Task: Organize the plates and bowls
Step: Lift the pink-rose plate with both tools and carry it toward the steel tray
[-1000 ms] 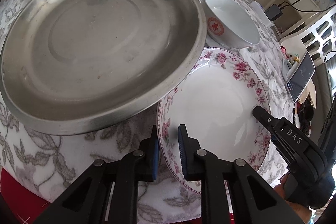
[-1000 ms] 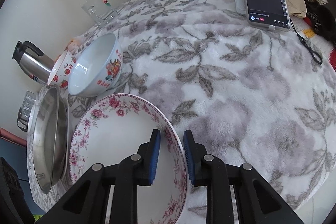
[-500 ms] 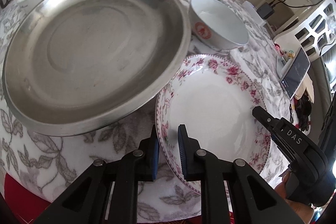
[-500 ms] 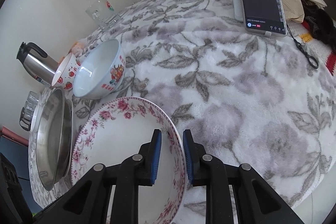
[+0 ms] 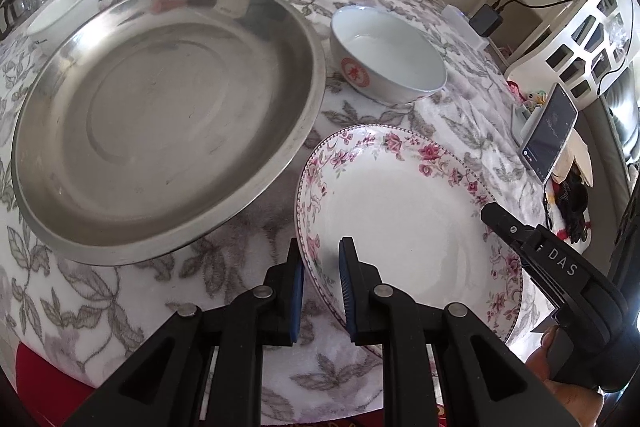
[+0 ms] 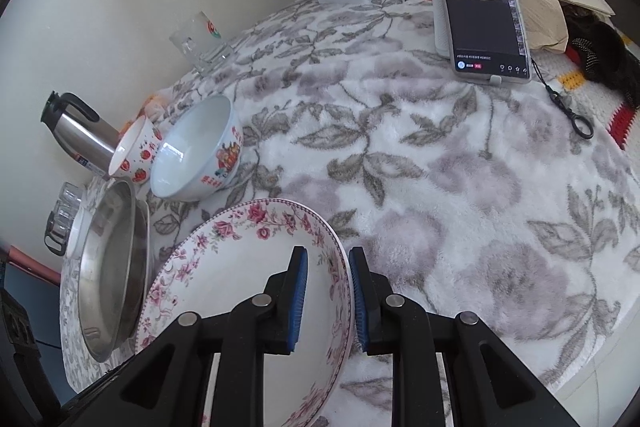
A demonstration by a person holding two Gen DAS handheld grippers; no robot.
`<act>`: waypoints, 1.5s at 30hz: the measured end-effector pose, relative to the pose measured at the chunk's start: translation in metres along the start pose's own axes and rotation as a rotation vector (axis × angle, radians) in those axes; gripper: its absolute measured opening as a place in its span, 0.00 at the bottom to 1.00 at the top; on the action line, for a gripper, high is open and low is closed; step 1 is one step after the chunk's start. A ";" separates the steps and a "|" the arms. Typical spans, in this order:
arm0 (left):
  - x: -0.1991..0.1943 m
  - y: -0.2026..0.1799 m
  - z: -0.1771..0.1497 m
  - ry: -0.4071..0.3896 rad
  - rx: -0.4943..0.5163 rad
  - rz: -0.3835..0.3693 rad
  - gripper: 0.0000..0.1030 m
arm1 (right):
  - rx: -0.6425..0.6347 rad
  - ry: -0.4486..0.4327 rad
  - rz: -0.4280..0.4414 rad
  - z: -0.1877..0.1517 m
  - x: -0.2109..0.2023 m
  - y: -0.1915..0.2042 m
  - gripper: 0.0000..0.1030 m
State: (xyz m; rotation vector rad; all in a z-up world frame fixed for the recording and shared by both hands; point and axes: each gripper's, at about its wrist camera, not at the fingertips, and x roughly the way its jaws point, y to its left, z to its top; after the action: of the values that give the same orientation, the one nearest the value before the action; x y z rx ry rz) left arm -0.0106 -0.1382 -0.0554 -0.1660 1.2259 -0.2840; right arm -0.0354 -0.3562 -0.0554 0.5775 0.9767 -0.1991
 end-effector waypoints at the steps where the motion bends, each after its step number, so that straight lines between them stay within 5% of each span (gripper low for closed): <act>1: 0.000 0.000 0.000 -0.001 0.001 -0.002 0.17 | 0.001 0.001 0.000 0.000 0.000 0.000 0.22; 24: -0.042 -0.014 0.008 -0.144 0.069 -0.067 0.17 | 0.043 -0.140 0.085 0.003 -0.045 0.000 0.22; 45: -0.077 0.041 0.032 -0.232 -0.008 -0.088 0.17 | -0.030 -0.143 0.149 -0.003 -0.045 0.064 0.22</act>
State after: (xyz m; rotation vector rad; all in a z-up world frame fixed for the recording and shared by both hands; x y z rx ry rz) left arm 0.0007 -0.0770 0.0133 -0.2531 0.9907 -0.3273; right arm -0.0367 -0.3054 0.0038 0.5980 0.7938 -0.0919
